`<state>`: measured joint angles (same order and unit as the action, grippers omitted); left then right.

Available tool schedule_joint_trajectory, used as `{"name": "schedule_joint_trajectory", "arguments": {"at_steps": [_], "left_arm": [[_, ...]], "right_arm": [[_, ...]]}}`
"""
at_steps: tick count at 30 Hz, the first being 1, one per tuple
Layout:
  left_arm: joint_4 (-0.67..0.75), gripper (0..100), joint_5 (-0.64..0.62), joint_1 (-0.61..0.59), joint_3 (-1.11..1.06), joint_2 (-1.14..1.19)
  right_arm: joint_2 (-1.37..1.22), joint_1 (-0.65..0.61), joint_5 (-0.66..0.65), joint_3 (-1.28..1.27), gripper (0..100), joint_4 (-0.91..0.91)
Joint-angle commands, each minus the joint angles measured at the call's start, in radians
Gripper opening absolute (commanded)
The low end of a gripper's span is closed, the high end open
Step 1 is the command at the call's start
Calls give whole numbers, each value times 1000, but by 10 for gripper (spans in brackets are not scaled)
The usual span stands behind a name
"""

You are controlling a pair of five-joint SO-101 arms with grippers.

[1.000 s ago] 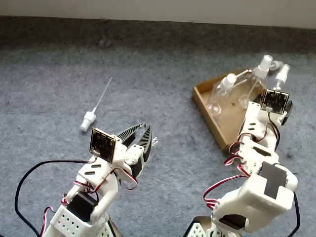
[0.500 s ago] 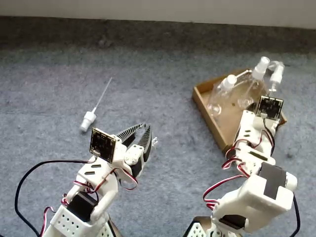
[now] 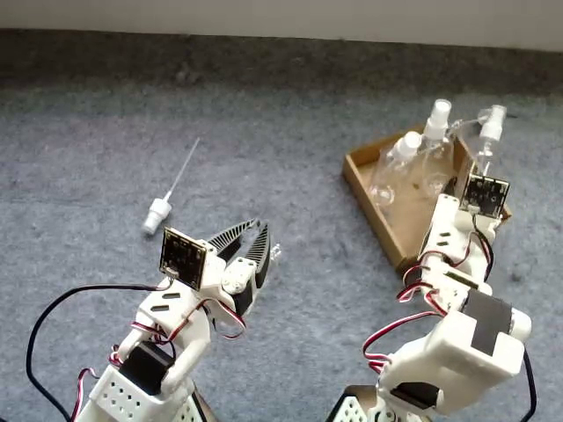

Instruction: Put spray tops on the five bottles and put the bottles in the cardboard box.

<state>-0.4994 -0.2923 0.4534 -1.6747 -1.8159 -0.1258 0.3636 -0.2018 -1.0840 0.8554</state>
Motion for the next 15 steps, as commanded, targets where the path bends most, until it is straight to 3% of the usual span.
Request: {"name": "schedule_joint_trajectory", "arguments": {"at_steps": [1, 15], "left_arm": [[17, 6, 8, -8, -19, -10], [17, 6, 8, -5, -19, -10]], "right_arm": [[71, 33, -11, -10, 45, 62], [470, 31, -11, -209, 44, 61]]}}
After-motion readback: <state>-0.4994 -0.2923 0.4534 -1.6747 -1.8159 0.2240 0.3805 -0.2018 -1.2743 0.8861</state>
